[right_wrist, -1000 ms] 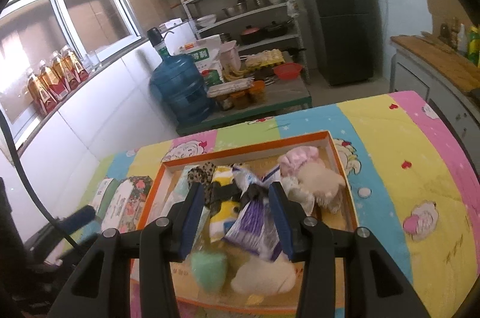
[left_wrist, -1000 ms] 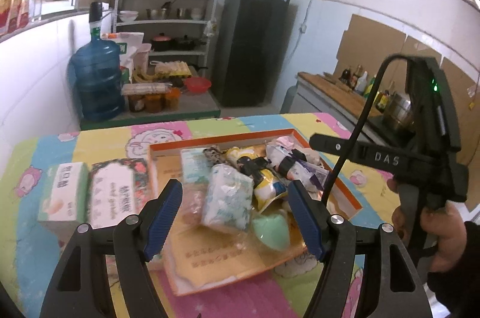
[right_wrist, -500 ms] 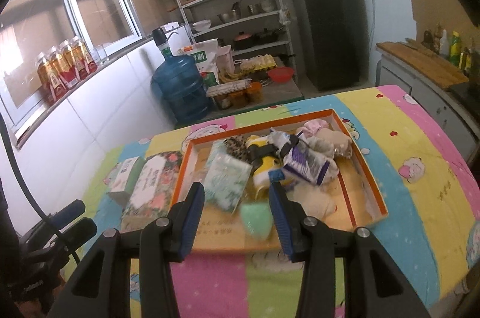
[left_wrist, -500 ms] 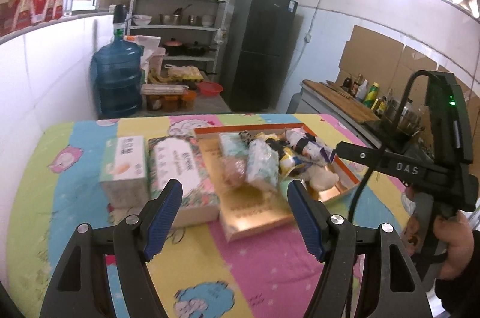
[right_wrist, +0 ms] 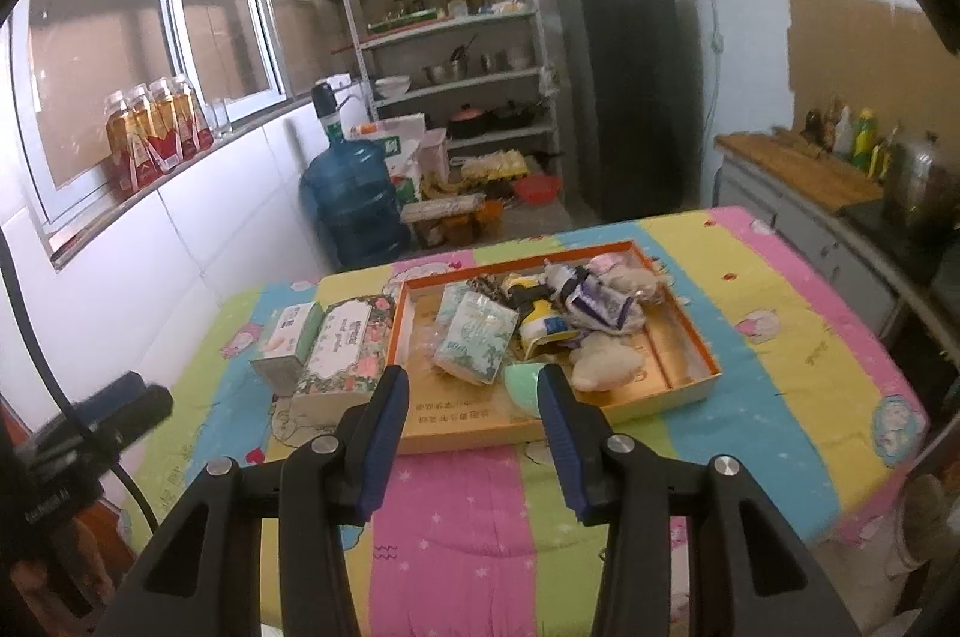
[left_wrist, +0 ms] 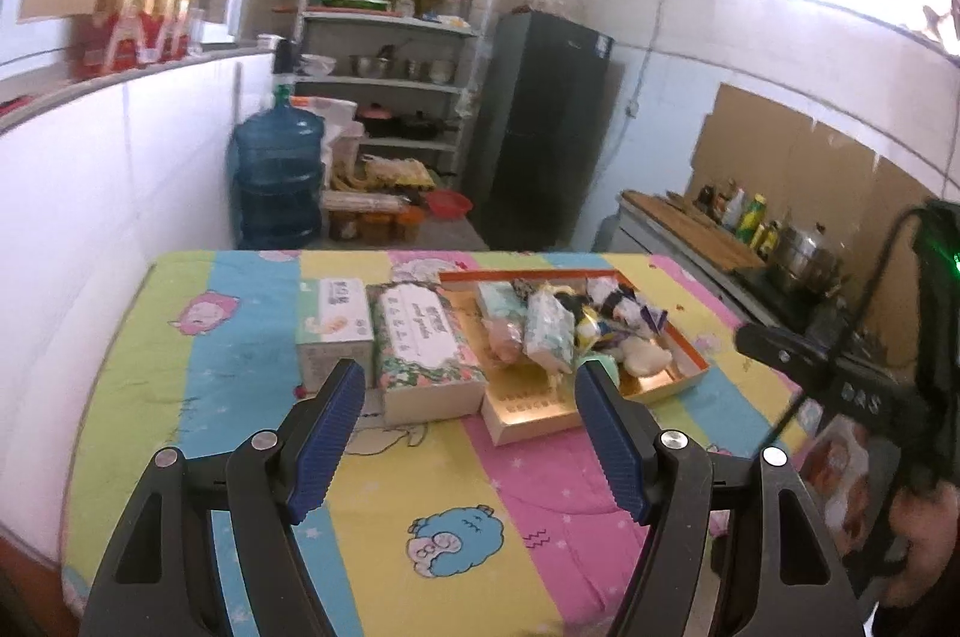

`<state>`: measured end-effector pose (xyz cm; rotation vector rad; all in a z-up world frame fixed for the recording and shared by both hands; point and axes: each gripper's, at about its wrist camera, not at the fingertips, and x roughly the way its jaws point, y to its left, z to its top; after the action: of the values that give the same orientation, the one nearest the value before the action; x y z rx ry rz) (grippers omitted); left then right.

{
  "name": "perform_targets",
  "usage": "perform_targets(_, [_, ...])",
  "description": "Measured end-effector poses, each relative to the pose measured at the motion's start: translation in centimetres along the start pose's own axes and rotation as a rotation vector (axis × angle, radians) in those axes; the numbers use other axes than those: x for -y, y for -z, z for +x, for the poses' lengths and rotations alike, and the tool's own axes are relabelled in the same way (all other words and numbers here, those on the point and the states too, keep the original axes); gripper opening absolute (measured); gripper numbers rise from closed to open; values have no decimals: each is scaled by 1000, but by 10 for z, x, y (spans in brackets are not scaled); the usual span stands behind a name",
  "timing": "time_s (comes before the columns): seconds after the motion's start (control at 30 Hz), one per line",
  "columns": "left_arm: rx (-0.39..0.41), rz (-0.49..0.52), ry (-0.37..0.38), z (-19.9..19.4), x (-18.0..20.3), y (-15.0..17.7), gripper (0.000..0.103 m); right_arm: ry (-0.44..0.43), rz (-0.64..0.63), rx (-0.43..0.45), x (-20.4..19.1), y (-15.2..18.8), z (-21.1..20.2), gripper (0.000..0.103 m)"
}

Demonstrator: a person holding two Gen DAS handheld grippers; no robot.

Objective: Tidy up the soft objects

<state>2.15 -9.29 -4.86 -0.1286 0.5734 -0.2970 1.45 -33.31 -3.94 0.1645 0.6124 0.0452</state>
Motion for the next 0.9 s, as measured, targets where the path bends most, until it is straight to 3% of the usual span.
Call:
perform_targets(0.23, [53,5,-129,-40,4,0,74,42,-18,51,-25,10,-45,45])
perform_targets(0.53, [95,35,-164,-85,15,3,74,97,36,41,-43,24,-78,45])
perform_targets(0.9, [113,25,-197,-125,17,4,74,96,29,63,-65,33,-107,45])
